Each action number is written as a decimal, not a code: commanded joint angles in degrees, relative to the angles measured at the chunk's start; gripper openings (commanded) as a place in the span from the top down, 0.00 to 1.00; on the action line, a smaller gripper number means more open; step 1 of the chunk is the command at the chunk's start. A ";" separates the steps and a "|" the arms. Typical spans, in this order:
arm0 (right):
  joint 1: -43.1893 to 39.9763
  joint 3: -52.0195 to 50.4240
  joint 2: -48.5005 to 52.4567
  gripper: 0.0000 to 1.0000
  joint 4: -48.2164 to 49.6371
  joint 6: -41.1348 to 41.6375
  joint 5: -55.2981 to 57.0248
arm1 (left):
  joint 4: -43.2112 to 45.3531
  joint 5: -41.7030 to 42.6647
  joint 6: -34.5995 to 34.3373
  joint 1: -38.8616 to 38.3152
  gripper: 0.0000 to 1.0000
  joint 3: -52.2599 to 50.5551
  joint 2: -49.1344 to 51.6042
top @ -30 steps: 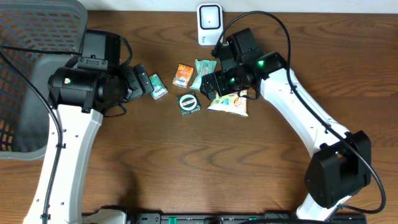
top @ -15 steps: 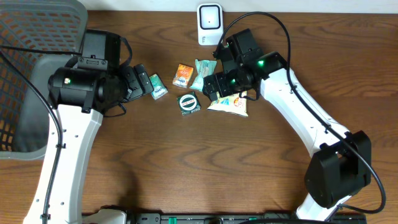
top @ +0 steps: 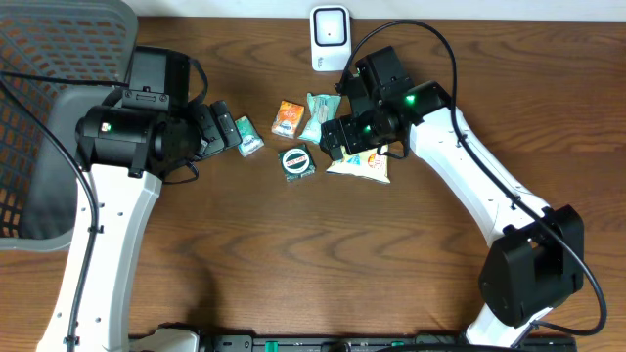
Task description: Scan the item barcode
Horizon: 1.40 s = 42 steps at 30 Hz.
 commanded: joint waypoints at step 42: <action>-2.12 0.76 -0.26 0.01 1.07 4.04 0.26 | -0.22 -0.55 0.35 0.13 0.02 0.55 -0.26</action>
